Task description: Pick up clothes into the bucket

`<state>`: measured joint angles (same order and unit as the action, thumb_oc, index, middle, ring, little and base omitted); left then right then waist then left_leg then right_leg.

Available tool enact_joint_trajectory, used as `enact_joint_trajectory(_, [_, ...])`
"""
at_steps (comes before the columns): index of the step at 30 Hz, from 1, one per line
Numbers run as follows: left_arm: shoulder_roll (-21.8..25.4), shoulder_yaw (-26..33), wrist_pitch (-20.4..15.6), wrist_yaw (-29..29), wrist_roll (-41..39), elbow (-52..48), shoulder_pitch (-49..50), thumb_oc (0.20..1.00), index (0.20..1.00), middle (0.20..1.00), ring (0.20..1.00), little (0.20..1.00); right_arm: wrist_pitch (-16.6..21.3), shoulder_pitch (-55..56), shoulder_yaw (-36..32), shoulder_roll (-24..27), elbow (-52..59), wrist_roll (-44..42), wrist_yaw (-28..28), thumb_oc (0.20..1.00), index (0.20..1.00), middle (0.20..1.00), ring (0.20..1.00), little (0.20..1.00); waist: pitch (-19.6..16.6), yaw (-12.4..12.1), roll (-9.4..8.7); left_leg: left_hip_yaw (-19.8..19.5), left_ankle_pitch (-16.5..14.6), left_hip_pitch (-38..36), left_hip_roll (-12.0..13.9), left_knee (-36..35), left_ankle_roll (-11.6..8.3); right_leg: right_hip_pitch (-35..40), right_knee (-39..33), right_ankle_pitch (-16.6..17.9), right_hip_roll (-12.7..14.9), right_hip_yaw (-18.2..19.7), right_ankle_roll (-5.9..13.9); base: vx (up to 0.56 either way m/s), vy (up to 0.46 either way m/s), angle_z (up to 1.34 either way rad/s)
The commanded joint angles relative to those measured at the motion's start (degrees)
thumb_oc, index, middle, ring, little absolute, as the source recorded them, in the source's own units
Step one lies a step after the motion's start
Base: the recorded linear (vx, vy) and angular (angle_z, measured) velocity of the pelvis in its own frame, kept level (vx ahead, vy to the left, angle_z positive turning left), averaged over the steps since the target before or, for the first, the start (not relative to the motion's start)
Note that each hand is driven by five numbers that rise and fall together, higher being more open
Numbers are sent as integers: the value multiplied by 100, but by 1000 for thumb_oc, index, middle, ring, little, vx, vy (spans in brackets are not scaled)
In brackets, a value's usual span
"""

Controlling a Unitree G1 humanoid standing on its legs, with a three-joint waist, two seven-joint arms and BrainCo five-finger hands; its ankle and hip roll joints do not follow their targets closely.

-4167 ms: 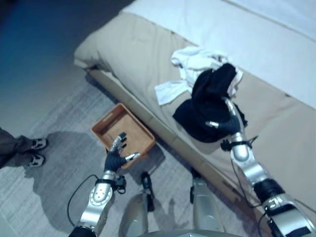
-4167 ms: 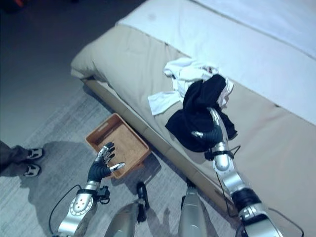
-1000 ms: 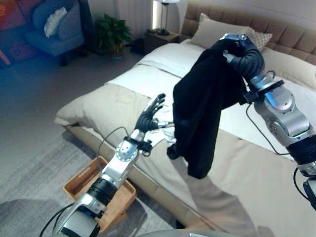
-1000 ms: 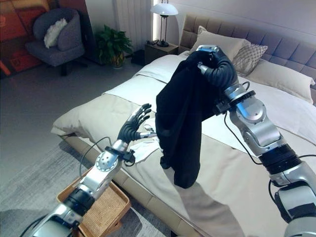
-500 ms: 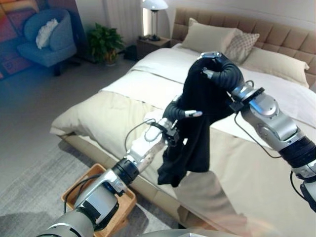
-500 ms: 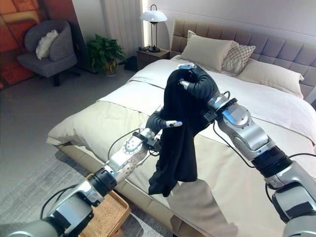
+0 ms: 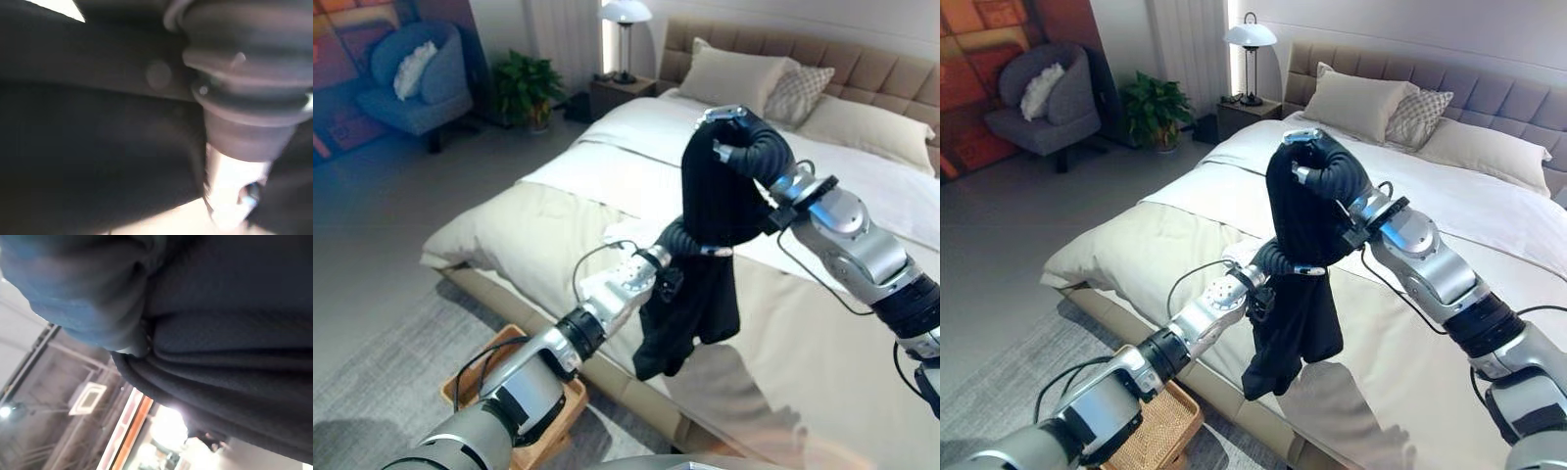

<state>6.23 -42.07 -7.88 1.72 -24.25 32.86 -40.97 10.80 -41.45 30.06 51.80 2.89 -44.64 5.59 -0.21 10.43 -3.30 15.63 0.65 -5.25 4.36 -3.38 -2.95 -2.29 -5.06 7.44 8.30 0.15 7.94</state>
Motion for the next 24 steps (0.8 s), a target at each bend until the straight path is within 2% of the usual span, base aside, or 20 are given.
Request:
enact_joint_trajectory(1, [-158,15,-223,86,246,339,-390,200,200,200,200,200,467,-366,-628,-54,28,-304,-167,200,200,200,200,200,-188,-103,-193,-523,-64,274,40,412,-114,-80,380,141,53,-82,248,0,0,0])
enact_joint_trajectory(8, [187,250,-284,86,232,268,-51,200,200,200,200,200,582,-204,-1022,3,-6,-409,-236,200,200,200,200,200,-192,-138,-212,-524,-77,273,39,433,-107,-84,407,133,49,-83,245,0,0,0])
enact_joint_trajectory(13, [648,597,-317,75,197,184,471,200,200,200,200,200,679,7,-1395,81,-1,-601,-224,200,200,200,200,200,-197,-176,-221,-515,-78,251,43,416,-114,-66,398,124,44,-81,242,0,0,0])
enact_joint_trajectory(18, [1181,1212,-454,142,135,-254,1099,200,200,200,200,200,783,359,-1856,201,60,-707,-213,200,200,200,200,200,-199,-238,-231,-516,-81,255,41,414,-121,-59,388,106,45,-88,240,0,0,0])
enact_joint_trajectory(22, [1727,1942,-589,200,90,-790,1697,200,200,200,200,200,844,775,-2308,182,57,-838,-183,200,200,200,200,200,-188,-311,-222,-516,-79,255,40,407,-125,-53,377,101,47,-107,245,0,0,0])
enact_joint_trajectory(23, [2069,2386,-673,240,152,-1154,2041,200,200,200,200,200,842,1071,-2560,119,49,-811,-200,200,200,200,200,200,-175,-352,-213,-517,-78,251,42,404,-131,-43,376,101,56,-118,248,0,0,0])
enact_joint_trajectory(24, [2080,2389,-663,241,155,-1175,2061,200,200,200,200,200,838,1089,-2569,108,61,-808,-201,200,200,200,200,200,-181,-350,-221,-518,-79,249,42,404,-131,-40,375,100,56,-119,248,0,0,0])
